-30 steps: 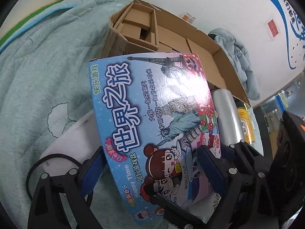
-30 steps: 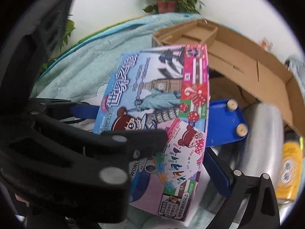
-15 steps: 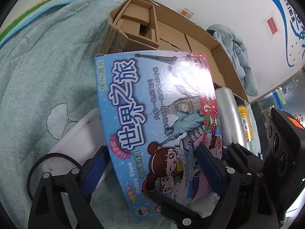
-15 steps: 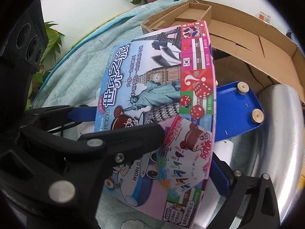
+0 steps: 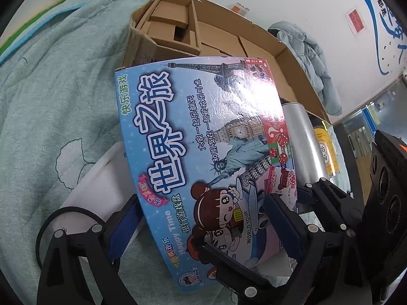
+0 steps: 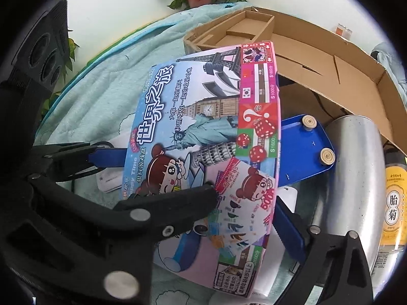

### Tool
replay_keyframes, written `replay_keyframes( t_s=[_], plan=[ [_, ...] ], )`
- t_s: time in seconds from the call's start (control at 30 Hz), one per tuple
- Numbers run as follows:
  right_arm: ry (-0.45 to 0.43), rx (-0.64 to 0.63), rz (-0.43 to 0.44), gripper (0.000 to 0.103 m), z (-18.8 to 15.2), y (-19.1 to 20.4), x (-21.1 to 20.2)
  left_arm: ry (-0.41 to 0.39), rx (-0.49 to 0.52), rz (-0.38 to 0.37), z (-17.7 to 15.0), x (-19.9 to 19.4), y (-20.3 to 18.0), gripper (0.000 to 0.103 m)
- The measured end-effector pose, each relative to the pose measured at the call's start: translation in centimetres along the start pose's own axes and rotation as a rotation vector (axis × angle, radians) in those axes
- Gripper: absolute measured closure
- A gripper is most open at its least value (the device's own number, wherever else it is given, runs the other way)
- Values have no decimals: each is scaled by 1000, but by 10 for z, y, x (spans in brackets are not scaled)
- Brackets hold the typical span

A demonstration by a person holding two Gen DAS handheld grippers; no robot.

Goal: Organize rigid objects
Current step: 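Lift the game box with both grippers and carry it over the large box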

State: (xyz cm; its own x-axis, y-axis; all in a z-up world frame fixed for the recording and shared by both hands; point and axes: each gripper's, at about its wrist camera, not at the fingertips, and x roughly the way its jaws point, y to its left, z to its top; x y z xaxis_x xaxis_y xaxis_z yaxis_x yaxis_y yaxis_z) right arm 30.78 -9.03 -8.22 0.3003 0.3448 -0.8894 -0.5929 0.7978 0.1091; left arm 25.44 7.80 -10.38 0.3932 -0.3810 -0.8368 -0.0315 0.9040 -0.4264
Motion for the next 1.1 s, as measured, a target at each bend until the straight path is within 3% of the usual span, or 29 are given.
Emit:
replay_keyframes(
  t_s=[0.23,0.3,0.37,0.67,1.1],
  plan=[
    [-1,22,-28,6,1,4,-1,-30,-15,-12,-7,-4,3,18],
    [-4,32,-35,6,2,5,0,-44,-28,-15,-9,-9,5,28],
    [-14,41,-42,6,1,3,-4,-57,-20,-11,-11,-15,5,31],
    [-115,47,-77,11,11,1,-27,-180,84,75,-10,-51,-27,32],
    [-379,64,-150,11,41,-8,-94,-400,219,69,12,-117,-87,32]
  ],
)
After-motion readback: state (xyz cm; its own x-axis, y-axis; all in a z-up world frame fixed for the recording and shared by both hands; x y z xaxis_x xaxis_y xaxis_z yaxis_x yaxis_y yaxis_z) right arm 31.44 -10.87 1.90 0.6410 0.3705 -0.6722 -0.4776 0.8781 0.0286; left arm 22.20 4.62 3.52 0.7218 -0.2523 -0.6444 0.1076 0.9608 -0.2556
